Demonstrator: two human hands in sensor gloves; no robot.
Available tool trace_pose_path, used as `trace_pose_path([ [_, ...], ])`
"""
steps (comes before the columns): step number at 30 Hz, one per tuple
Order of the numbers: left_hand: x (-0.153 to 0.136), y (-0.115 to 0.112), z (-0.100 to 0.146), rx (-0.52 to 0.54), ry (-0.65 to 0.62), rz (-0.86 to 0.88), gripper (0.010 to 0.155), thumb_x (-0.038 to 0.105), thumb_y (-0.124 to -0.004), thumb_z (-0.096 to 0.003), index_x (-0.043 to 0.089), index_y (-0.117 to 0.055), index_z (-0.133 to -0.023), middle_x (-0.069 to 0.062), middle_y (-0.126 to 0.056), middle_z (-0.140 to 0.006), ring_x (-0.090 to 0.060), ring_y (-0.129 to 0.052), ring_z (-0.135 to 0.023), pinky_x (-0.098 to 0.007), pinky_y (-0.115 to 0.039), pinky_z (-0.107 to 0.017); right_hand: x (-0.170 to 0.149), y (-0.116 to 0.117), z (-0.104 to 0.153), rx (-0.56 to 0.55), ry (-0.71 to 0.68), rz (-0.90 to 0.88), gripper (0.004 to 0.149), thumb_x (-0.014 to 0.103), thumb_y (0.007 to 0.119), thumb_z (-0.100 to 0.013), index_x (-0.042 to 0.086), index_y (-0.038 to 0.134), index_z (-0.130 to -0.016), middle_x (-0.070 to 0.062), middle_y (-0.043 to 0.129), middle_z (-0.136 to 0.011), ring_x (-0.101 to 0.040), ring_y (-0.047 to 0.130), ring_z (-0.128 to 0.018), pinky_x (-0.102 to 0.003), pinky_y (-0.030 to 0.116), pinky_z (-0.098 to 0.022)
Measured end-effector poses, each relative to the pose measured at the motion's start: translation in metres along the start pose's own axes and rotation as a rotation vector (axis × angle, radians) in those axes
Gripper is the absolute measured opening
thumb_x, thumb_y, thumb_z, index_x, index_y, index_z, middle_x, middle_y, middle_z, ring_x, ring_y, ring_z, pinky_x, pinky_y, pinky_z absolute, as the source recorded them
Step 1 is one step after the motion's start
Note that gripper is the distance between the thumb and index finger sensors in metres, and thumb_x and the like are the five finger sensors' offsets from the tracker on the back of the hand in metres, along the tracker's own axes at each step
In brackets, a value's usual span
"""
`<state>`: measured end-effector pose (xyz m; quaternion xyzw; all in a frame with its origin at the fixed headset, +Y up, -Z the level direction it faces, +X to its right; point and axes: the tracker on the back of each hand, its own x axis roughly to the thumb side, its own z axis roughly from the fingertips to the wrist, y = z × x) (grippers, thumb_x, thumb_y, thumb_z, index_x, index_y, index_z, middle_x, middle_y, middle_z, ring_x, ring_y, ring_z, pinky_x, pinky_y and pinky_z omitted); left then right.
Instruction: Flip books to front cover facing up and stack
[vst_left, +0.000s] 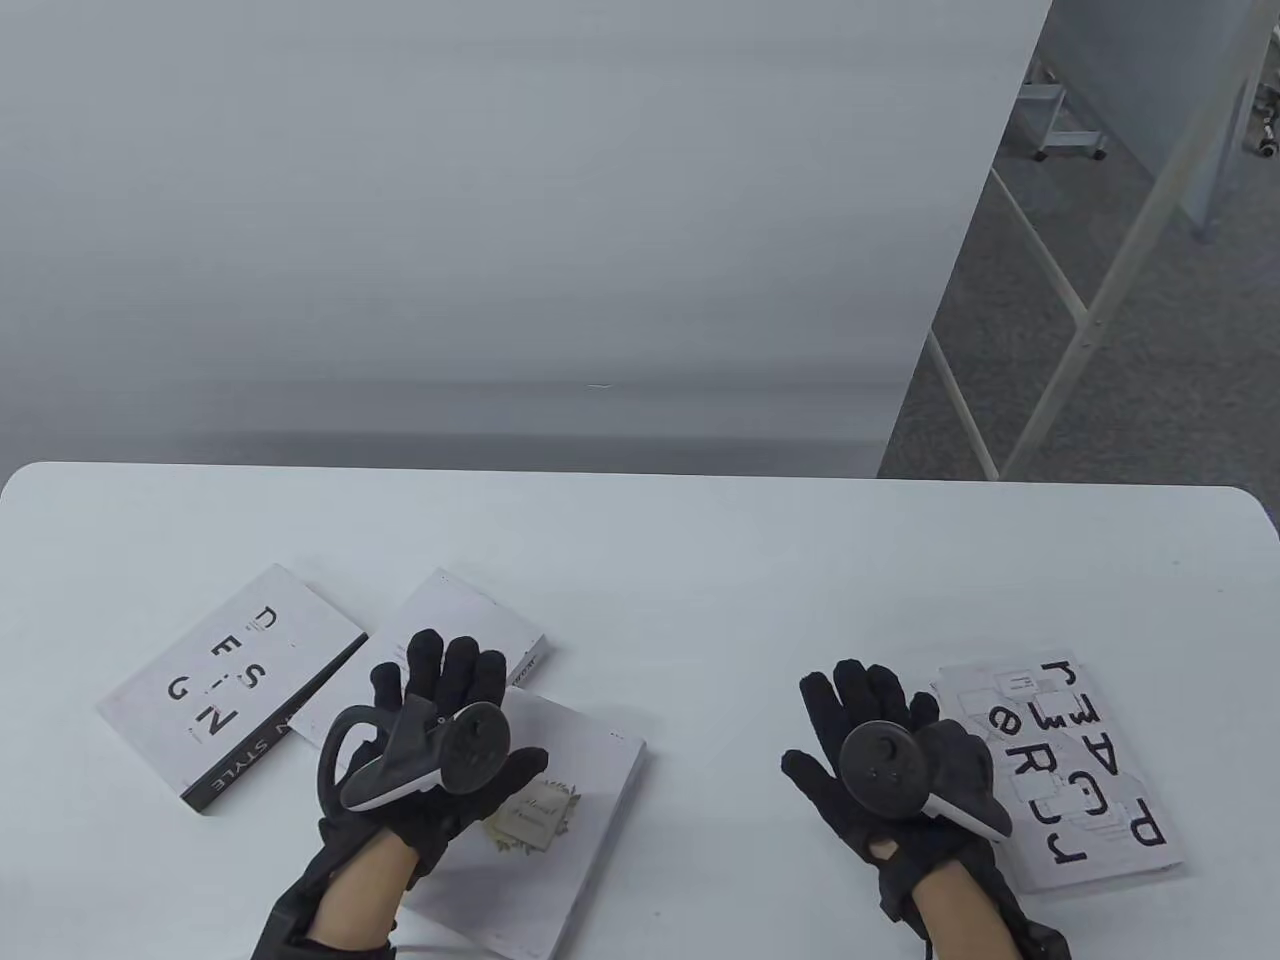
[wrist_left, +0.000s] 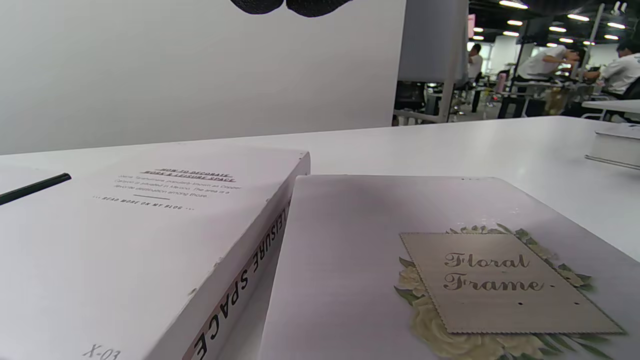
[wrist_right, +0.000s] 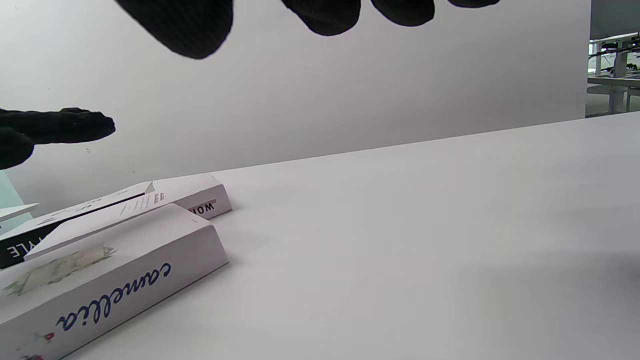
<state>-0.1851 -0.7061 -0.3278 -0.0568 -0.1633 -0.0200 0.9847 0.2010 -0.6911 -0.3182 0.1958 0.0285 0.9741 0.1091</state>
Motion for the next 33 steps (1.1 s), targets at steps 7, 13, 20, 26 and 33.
trace_pose_path([
  [7, 0.004, 0.0, 0.001, 0.01, -0.012, -0.013, 0.101, 0.077, -0.047, -0.0463, 0.003, -0.032, -0.113, -0.03, -0.027, -0.114, -0.064, -0.02, -0.099, -0.081, -0.03, -0.064, 0.002, -0.001, 0.003, -0.007, -0.005, 0.015, 0.075, 0.053, 0.06, -0.058, 0.006, 0.04, -0.112, -0.04, 0.032, -0.112, -0.068, 0.034, -0.097, -0.085, 0.031, -0.057],
  [13, 0.009, -0.001, 0.0, 0.027, -0.045, -0.029, 0.1, 0.076, -0.051, -0.0464, 0.003, -0.032, -0.112, -0.029, -0.027, -0.114, -0.063, -0.021, -0.1, -0.076, -0.032, -0.067, 0.004, -0.003, 0.005, -0.009, -0.006, 0.011, 0.074, 0.053, 0.06, -0.058, 0.006, 0.04, -0.112, -0.04, 0.031, -0.112, -0.068, 0.033, -0.097, -0.085, 0.03, -0.057],
  [20, 0.007, -0.007, -0.004, 0.073, -0.08, -0.039, 0.095, 0.073, -0.067, -0.0423, 0.01, -0.043, -0.109, -0.023, -0.046, -0.111, -0.051, -0.055, -0.102, -0.061, -0.057, -0.071, 0.002, -0.003, 0.005, -0.008, 0.004, 0.006, 0.074, 0.052, 0.06, -0.058, 0.006, 0.04, -0.112, -0.041, 0.031, -0.112, -0.068, 0.032, -0.097, -0.085, 0.03, -0.057],
  [26, 0.01, -0.02, -0.01, 0.029, -0.115, -0.068, 0.062, 0.05, -0.084, -0.0406, 0.025, -0.069, -0.096, -0.007, -0.076, -0.099, -0.036, -0.086, -0.09, -0.048, -0.078, -0.063, 0.003, 0.001, 0.004, 0.005, -0.001, 0.023, 0.074, 0.052, 0.06, -0.058, 0.006, 0.04, -0.112, -0.041, 0.031, -0.112, -0.068, 0.033, -0.097, -0.085, 0.03, -0.057],
  [33, 0.017, -0.028, -0.012, -0.155, -0.1, -0.113, 0.057, 0.04, -0.09, -0.0378, 0.032, -0.072, -0.092, -0.004, -0.075, -0.098, -0.036, -0.093, -0.083, -0.045, -0.085, -0.057, 0.006, 0.001, 0.001, 0.021, 0.0, 0.01, 0.074, 0.052, 0.06, -0.058, 0.006, 0.041, -0.112, -0.041, 0.031, -0.112, -0.069, 0.032, -0.097, -0.085, 0.029, -0.057],
])
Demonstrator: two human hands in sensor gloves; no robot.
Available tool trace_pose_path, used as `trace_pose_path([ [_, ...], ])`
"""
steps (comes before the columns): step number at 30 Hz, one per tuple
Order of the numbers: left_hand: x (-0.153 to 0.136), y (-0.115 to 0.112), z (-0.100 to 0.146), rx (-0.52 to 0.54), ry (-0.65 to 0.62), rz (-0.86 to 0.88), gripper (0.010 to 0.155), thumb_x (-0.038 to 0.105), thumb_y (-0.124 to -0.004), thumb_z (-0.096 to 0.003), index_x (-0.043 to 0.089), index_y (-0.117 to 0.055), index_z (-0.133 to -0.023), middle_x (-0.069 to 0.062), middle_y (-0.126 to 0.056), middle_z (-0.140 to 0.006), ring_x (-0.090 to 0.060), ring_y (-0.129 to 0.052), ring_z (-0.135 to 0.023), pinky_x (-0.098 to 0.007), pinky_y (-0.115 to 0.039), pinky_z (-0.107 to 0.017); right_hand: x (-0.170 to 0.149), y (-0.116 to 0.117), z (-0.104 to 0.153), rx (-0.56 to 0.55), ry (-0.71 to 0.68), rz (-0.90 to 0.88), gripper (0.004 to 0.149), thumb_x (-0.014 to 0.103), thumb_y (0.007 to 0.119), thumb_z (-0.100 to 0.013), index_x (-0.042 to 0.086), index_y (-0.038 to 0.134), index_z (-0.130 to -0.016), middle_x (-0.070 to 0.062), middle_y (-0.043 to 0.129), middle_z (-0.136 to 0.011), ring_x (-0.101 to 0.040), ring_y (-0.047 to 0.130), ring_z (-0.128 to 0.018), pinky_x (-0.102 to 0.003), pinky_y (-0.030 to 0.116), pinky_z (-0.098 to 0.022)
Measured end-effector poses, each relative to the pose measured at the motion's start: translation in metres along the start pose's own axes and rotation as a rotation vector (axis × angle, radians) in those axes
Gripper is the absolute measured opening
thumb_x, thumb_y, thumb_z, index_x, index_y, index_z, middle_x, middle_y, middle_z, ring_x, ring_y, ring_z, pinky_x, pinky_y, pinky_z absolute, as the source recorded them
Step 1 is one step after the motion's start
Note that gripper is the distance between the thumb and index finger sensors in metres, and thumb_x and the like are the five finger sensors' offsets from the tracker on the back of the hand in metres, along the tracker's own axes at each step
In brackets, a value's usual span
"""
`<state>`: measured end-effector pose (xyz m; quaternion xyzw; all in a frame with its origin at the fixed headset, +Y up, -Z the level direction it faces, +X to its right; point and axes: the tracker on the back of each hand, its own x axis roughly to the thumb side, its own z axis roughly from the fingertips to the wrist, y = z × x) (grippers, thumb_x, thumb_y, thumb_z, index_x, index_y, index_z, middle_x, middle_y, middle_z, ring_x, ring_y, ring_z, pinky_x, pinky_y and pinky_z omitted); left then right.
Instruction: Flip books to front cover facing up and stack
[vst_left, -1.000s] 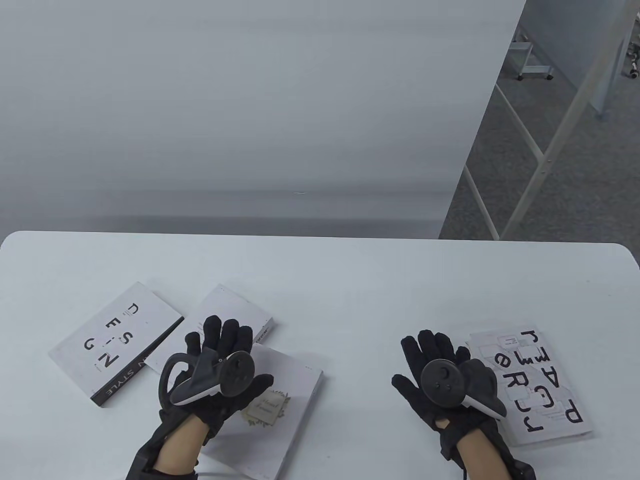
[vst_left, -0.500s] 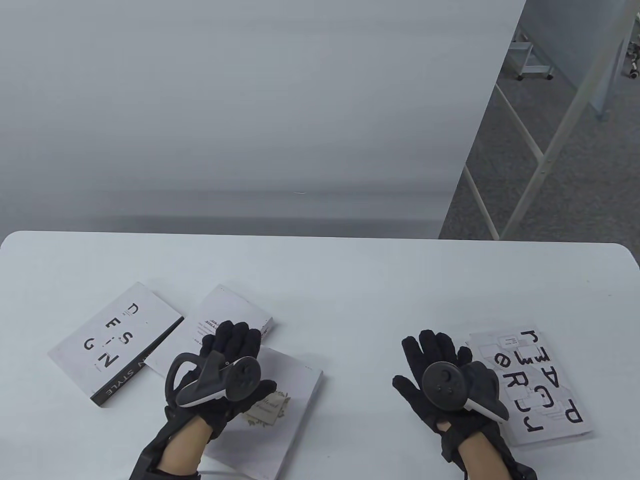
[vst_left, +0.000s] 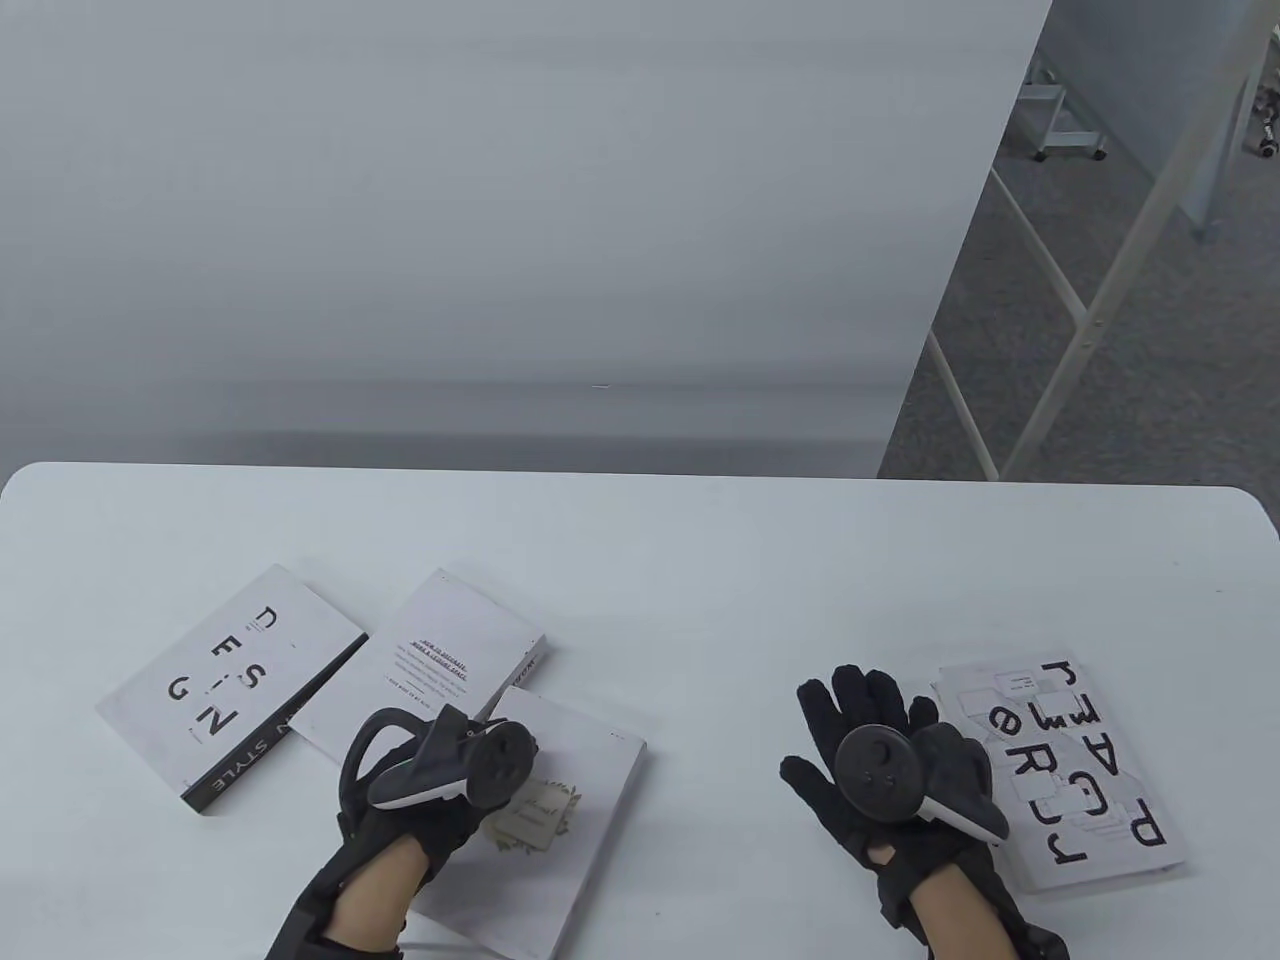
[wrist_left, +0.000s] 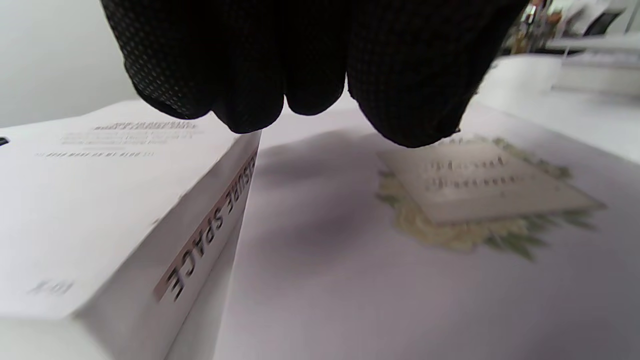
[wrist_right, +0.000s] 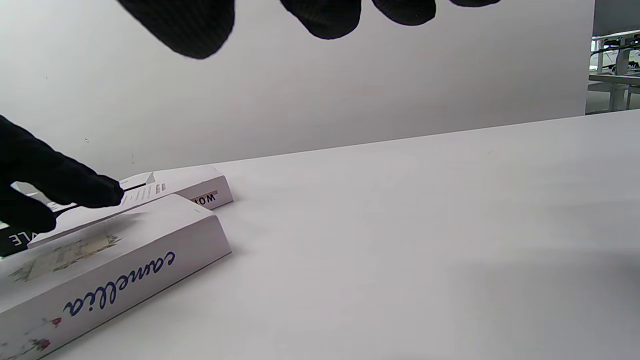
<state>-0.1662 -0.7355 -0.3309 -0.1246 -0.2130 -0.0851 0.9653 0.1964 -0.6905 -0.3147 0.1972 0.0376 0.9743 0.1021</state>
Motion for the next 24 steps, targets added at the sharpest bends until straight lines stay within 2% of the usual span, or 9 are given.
trace_pose_path([
  [2, 0.005, -0.006, -0.003, -0.087, 0.018, -0.061, 0.06, 0.041, -0.09, -0.0363, 0.032, -0.07, -0.093, -0.003, -0.072, -0.1, -0.04, -0.091, -0.082, -0.047, -0.085, -0.057, 0.0, -0.001, 0.0, -0.002, -0.002, 0.001, 0.073, 0.052, 0.061, -0.058, 0.006, 0.042, -0.112, -0.04, 0.031, -0.112, -0.068, 0.032, -0.097, -0.085, 0.029, -0.057],
  [4, 0.007, -0.012, -0.008, -0.146, 0.032, -0.099, 0.064, 0.045, -0.089, -0.0352, 0.033, -0.066, -0.094, -0.004, -0.069, -0.1, -0.039, -0.099, -0.073, -0.043, -0.091, -0.05, -0.001, -0.001, 0.003, -0.001, -0.002, 0.019, 0.073, 0.052, 0.06, -0.058, 0.006, 0.042, -0.112, -0.04, 0.031, -0.112, -0.068, 0.033, -0.097, -0.085, 0.03, -0.057],
  [8, 0.006, -0.011, -0.009, -0.13, 0.048, -0.063, 0.066, 0.045, -0.089, -0.0339, 0.032, -0.066, -0.094, -0.005, -0.069, -0.099, -0.038, -0.105, -0.061, -0.039, -0.096, -0.039, -0.004, -0.001, 0.006, -0.007, 0.008, -0.001, 0.073, 0.052, 0.06, -0.058, 0.006, 0.043, -0.112, -0.041, 0.031, -0.112, -0.069, 0.033, -0.097, -0.085, 0.03, -0.057],
  [19, 0.026, -0.008, -0.012, -0.036, -0.007, -0.037, 0.063, 0.054, -0.087, -0.0327, 0.031, -0.073, -0.089, -0.004, -0.077, -0.093, -0.022, -0.113, -0.044, -0.028, -0.098, -0.028, -0.004, 0.005, 0.004, 0.021, 0.0, 0.003, 0.073, 0.052, 0.06, -0.058, 0.006, 0.043, -0.112, -0.041, 0.032, -0.112, -0.068, 0.034, -0.097, -0.085, 0.031, -0.057],
  [22, 0.038, -0.007, -0.014, -0.004, -0.031, -0.009, 0.061, 0.053, -0.088, -0.0332, 0.03, -0.075, -0.088, -0.005, -0.077, -0.091, -0.02, -0.114, -0.042, -0.027, -0.098, -0.027, -0.003, 0.011, 0.002, 0.039, -0.008, 0.008, 0.073, 0.052, 0.06, -0.058, 0.006, 0.043, -0.112, -0.04, 0.033, -0.111, -0.067, 0.037, -0.097, -0.083, 0.036, -0.059],
  [24, 0.045, -0.006, -0.016, 0.01, -0.046, 0.001, 0.061, 0.053, -0.087, -0.0335, 0.03, -0.075, -0.088, -0.005, -0.077, -0.091, -0.019, -0.114, -0.042, -0.027, -0.098, -0.027, -0.003, 0.015, 0.0, 0.047, -0.02, 0.012, 0.072, 0.051, 0.062, -0.058, 0.005, 0.046, -0.111, -0.038, 0.038, -0.111, -0.062, 0.047, -0.098, -0.076, 0.046, -0.061],
])
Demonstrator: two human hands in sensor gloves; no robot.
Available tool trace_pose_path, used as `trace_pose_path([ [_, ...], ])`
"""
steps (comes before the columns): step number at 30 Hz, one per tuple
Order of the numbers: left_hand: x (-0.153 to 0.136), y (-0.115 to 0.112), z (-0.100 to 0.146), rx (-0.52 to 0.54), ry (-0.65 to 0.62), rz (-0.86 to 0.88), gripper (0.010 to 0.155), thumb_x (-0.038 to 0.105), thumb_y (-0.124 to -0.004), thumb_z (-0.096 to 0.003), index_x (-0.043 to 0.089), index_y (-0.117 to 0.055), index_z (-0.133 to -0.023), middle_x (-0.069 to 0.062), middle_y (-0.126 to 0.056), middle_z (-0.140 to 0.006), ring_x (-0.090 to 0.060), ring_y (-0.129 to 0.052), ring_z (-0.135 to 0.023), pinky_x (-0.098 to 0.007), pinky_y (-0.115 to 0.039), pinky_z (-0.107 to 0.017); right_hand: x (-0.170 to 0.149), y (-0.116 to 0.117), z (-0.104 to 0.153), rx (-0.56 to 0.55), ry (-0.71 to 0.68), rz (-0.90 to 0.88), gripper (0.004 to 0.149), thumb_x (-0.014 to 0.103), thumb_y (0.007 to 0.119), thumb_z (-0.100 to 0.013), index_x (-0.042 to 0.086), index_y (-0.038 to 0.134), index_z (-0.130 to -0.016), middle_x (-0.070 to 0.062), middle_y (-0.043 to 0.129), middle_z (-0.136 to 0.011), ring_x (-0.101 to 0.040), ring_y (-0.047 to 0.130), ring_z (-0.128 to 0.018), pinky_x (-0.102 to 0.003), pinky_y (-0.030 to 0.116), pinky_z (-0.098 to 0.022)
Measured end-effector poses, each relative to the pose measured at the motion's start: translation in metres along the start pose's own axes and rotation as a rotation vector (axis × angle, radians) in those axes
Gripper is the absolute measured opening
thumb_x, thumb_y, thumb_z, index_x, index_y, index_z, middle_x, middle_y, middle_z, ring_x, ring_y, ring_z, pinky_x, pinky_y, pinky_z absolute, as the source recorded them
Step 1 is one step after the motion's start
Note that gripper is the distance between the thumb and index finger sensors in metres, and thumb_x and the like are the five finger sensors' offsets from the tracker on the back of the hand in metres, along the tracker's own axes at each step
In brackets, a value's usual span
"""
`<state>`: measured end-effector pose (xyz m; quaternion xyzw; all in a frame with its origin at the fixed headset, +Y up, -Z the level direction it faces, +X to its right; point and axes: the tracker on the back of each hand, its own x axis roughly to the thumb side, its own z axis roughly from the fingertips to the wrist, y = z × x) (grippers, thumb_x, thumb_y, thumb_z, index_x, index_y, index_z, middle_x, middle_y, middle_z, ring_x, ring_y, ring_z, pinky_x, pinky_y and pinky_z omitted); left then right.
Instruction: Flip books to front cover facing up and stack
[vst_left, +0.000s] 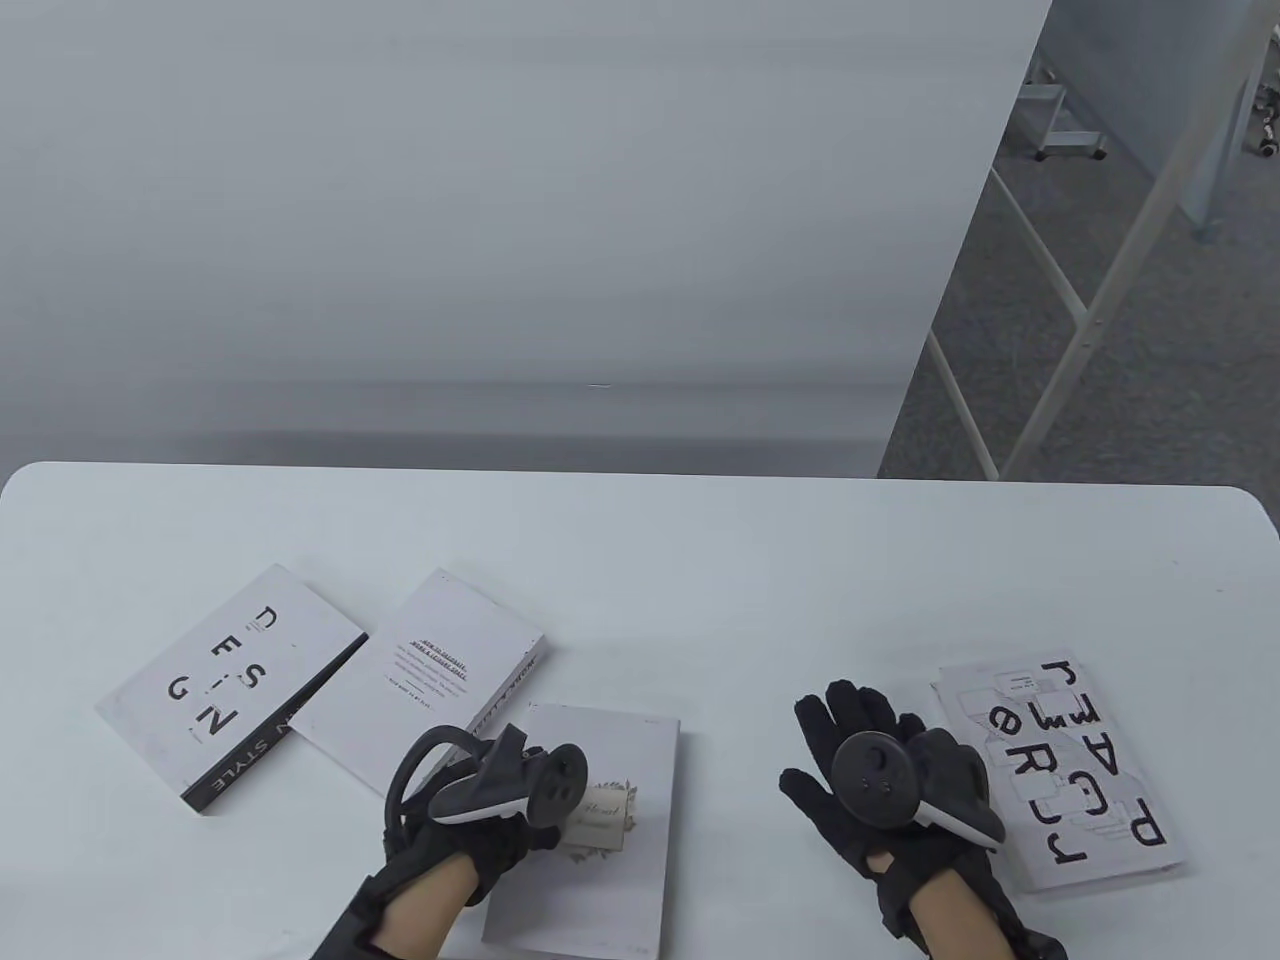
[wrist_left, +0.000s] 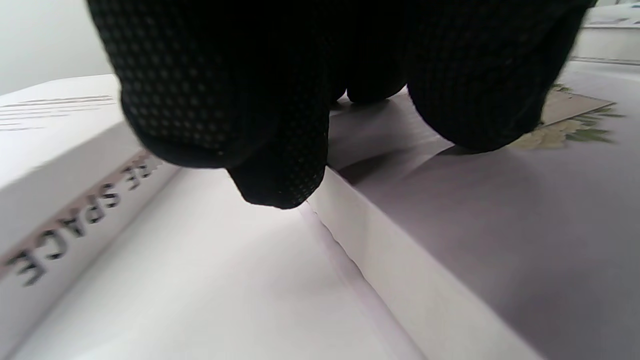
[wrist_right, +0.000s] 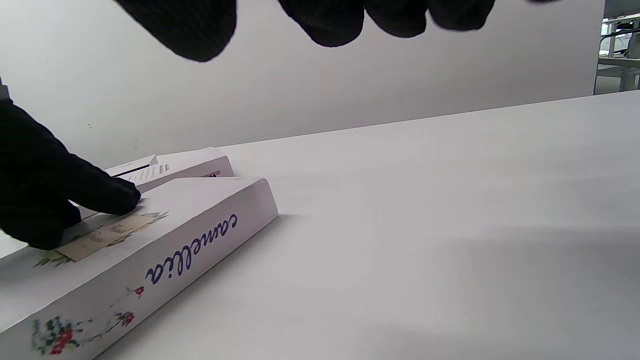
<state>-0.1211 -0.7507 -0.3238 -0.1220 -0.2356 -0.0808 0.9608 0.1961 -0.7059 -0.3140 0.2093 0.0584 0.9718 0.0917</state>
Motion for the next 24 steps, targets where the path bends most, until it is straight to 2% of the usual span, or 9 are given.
trace_pose_path([
  [3, 0.011, 0.001, -0.003, 0.037, 0.018, 0.039, 0.059, 0.053, -0.088, -0.034, 0.028, -0.077, -0.087, -0.005, -0.079, -0.089, -0.018, -0.115, -0.038, -0.025, -0.1, -0.024, 0.002, 0.009, -0.003, 0.025, -0.017, 0.004, 0.071, 0.05, 0.063, -0.057, 0.004, 0.049, -0.109, -0.039, 0.046, -0.108, -0.059, 0.06, -0.094, -0.068, 0.058, -0.061],
  [7, 0.025, 0.002, -0.007, 0.039, 0.004, 0.067, 0.059, 0.052, -0.088, -0.0352, 0.029, -0.076, -0.088, -0.005, -0.078, -0.09, -0.017, -0.114, -0.039, -0.025, -0.1, -0.025, 0.003, 0.024, -0.008, 0.079, -0.024, 0.002, 0.07, 0.05, 0.065, -0.056, 0.003, 0.053, -0.107, -0.04, 0.055, -0.104, -0.057, 0.071, -0.088, -0.062, 0.067, -0.059],
  [12, 0.039, 0.003, -0.01, 0.055, -0.021, 0.157, 0.058, 0.05, -0.089, -0.036, 0.028, -0.077, -0.088, -0.006, -0.077, -0.089, -0.014, -0.115, -0.037, -0.022, -0.1, -0.023, 0.004, 0.04, -0.013, 0.105, -0.027, -0.05, 0.067, 0.049, 0.069, -0.054, 0.001, 0.065, -0.1, -0.04, 0.075, -0.091, -0.05, 0.091, -0.073, -0.053, 0.082, -0.048],
  [18, 0.054, 0.0, -0.011, 0.102, -0.054, 0.209, 0.058, 0.049, -0.089, -0.0369, 0.027, -0.076, -0.089, -0.007, -0.075, -0.091, -0.014, -0.115, -0.041, -0.022, -0.1, -0.025, 0.0, 0.058, -0.016, 0.142, 0.022, -0.071, 0.062, 0.046, 0.072, -0.053, 0.002, 0.067, -0.096, -0.034, 0.083, -0.083, -0.038, 0.101, -0.064, -0.042, 0.091, -0.041],
  [20, 0.053, 0.0, -0.009, 0.123, -0.03, 0.207, 0.061, 0.051, -0.089, -0.0366, 0.026, -0.075, -0.091, -0.007, -0.076, -0.092, -0.018, -0.113, -0.047, -0.026, -0.099, -0.03, -0.003, 0.061, -0.016, 0.165, 0.046, -0.084, 0.063, 0.046, 0.072, -0.054, 0.002, 0.064, -0.098, -0.034, 0.083, -0.084, -0.035, 0.102, -0.065, -0.039, 0.092, -0.042],
  [22, 0.051, -0.001, -0.006, 0.143, 0.032, 0.196, 0.07, 0.052, -0.088, -0.0363, 0.02, -0.069, -0.096, -0.014, -0.074, -0.094, -0.023, -0.11, -0.053, -0.03, -0.097, -0.035, -0.005, 0.063, -0.015, 0.178, 0.064, -0.106, 0.067, 0.046, 0.073, -0.053, 0.0, 0.06, -0.099, -0.035, 0.08, -0.086, -0.033, 0.102, -0.067, -0.038, 0.092, -0.043],
  [24, 0.045, -0.002, -0.002, 0.132, 0.094, 0.168, 0.08, 0.055, -0.087, -0.036, 0.014, -0.062, -0.1, -0.017, -0.076, -0.093, -0.022, -0.11, -0.053, -0.029, -0.097, -0.035, -0.007, 0.063, -0.014, 0.194, 0.09, -0.151, 0.071, 0.046, 0.075, -0.052, -0.002, 0.056, -0.101, -0.038, 0.076, -0.088, -0.032, 0.102, -0.068, -0.038, 0.092, -0.044],
])
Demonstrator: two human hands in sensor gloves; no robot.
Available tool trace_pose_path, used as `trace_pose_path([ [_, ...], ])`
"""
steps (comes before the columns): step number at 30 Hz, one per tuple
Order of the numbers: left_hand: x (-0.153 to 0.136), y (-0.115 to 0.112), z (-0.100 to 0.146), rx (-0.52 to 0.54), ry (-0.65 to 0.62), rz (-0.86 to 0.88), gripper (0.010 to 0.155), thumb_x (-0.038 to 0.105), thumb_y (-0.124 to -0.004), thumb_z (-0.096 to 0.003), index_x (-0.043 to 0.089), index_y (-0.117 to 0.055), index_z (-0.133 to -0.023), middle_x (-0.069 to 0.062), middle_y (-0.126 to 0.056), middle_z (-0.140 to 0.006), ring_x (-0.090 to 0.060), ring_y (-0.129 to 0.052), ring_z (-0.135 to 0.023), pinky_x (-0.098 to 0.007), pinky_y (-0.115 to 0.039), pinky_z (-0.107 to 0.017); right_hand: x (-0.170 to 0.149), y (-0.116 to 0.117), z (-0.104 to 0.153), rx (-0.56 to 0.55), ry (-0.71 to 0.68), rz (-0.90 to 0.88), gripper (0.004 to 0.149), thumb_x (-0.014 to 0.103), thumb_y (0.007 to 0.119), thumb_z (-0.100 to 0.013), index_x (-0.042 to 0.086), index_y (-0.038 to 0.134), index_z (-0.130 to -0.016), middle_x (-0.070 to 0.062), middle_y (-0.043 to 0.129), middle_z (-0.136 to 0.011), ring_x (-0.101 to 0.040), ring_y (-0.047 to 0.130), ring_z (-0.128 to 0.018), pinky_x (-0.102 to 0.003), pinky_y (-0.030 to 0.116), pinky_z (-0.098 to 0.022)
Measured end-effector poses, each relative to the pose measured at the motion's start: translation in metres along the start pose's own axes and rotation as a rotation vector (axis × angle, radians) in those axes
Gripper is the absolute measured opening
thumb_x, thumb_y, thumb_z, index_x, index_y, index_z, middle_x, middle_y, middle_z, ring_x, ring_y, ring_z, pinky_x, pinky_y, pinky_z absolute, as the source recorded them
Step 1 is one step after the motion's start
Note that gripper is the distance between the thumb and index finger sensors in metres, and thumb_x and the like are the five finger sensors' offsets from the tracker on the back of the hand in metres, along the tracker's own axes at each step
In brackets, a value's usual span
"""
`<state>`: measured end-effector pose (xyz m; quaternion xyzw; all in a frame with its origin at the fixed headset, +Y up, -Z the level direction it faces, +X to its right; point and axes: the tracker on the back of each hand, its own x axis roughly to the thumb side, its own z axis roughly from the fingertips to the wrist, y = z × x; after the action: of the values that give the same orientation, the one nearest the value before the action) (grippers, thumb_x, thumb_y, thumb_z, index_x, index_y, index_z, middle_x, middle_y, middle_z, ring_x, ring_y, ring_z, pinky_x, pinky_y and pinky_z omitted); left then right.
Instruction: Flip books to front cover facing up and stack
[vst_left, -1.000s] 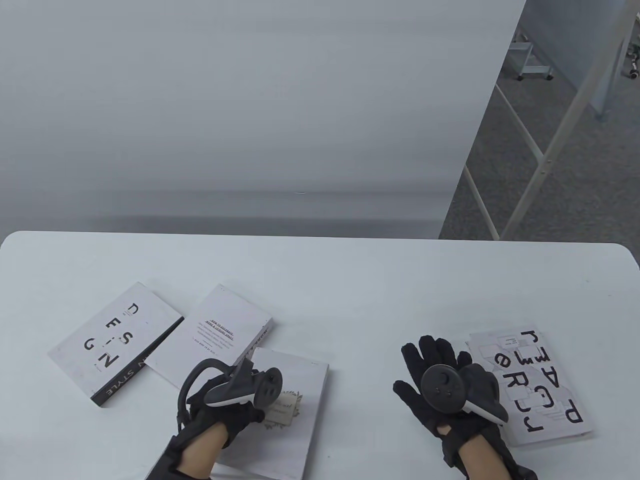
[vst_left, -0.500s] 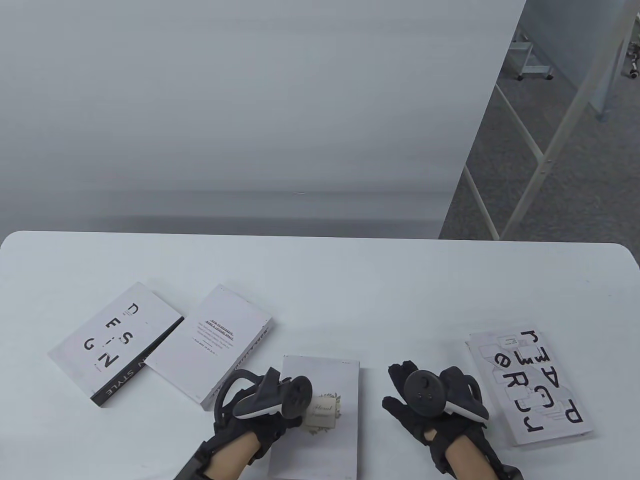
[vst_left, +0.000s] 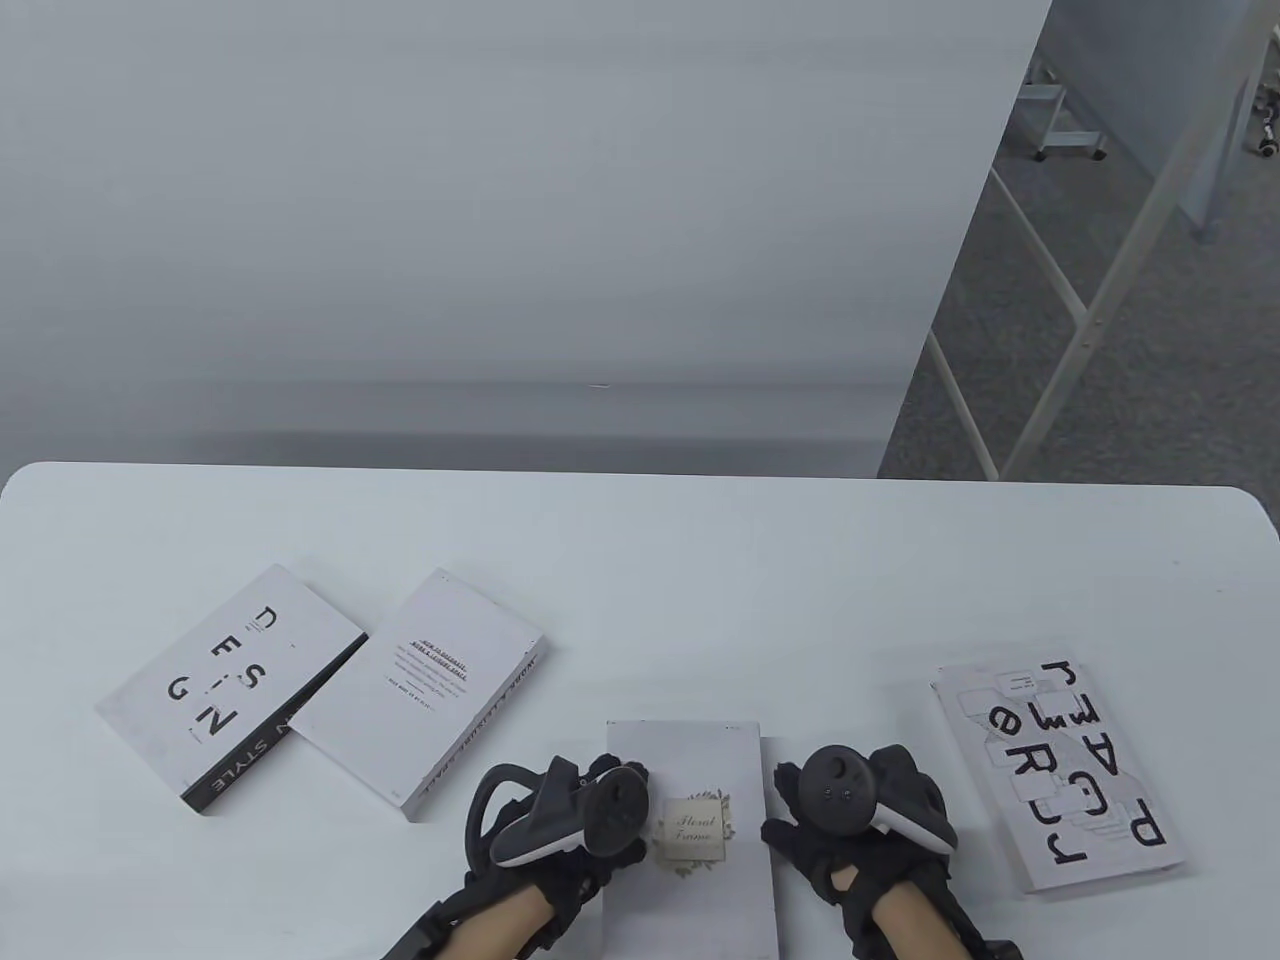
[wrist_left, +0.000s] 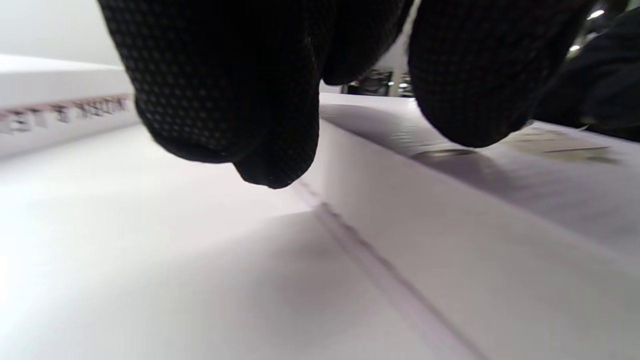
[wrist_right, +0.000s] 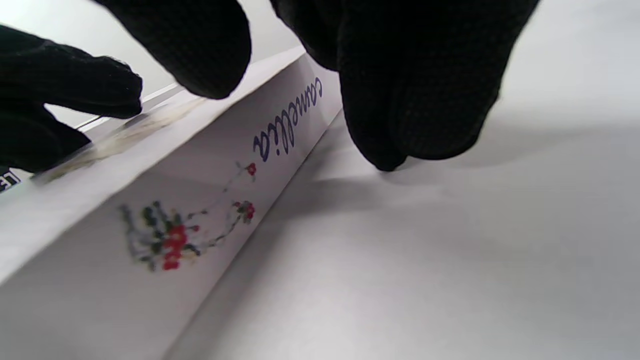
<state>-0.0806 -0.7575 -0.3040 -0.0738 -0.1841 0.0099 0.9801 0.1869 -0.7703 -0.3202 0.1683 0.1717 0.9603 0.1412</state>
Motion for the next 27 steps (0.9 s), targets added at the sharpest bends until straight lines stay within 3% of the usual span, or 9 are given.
trace_pose_path([
  [3, -0.01, -0.004, 0.002, -0.064, 0.031, 0.034, 0.091, 0.058, -0.083, -0.0363, 0.002, -0.055, -0.101, -0.016, -0.084, -0.086, -0.021, -0.111, -0.052, -0.026, -0.097, -0.031, -0.006, 0.003, -0.001, 0.056, 0.028, -0.143, 0.072, 0.045, 0.077, -0.051, -0.003, 0.056, -0.101, -0.038, 0.076, -0.088, -0.031, 0.102, -0.067, -0.037, 0.092, -0.044],
  [7, -0.023, -0.015, -0.002, -0.148, 0.051, 0.226, 0.085, 0.056, -0.083, -0.0381, 0.003, -0.059, -0.1, -0.013, -0.086, -0.085, -0.024, -0.108, -0.059, -0.022, -0.097, -0.032, -0.009, 0.006, -0.002, 0.088, 0.026, -0.201, 0.071, 0.045, 0.077, -0.052, 0.0, 0.055, -0.102, -0.037, 0.072, -0.093, -0.034, 0.097, -0.07, -0.037, 0.091, -0.046],
  [12, -0.028, -0.025, -0.004, -0.225, 0.057, 0.387, 0.078, 0.05, -0.081, -0.0408, -0.001, -0.062, -0.097, -0.013, -0.089, -0.079, -0.014, -0.113, -0.043, -0.014, -0.099, -0.022, -0.006, 0.007, -0.002, 0.057, 0.051, -0.181, 0.068, 0.043, 0.077, -0.051, -0.005, 0.061, -0.097, -0.034, 0.081, -0.085, -0.03, 0.104, -0.063, -0.032, 0.096, -0.041],
  [19, -0.027, -0.033, -0.008, -0.257, 0.051, 0.59, 0.075, 0.039, -0.081, -0.0433, -0.007, -0.056, -0.097, -0.021, -0.082, -0.081, -0.019, -0.112, -0.046, -0.013, -0.1, -0.023, -0.004, 0.01, -0.005, 0.091, 0.025, -0.237, 0.065, 0.037, 0.076, -0.053, -0.005, 0.055, -0.097, -0.036, 0.074, -0.083, -0.029, 0.102, -0.066, -0.03, 0.096, -0.043],
  [27, -0.026, -0.034, -0.011, -0.247, 0.03, 0.625, 0.074, 0.035, -0.081, -0.0435, -0.009, -0.053, -0.097, -0.024, -0.08, -0.081, -0.02, -0.111, -0.049, -0.015, -0.1, -0.026, -0.008, 0.01, -0.004, 0.076, 0.002, -0.273, 0.064, 0.032, 0.076, -0.054, -0.005, 0.049, -0.099, -0.036, 0.072, -0.088, -0.029, 0.099, -0.071, -0.03, 0.095, -0.048],
])
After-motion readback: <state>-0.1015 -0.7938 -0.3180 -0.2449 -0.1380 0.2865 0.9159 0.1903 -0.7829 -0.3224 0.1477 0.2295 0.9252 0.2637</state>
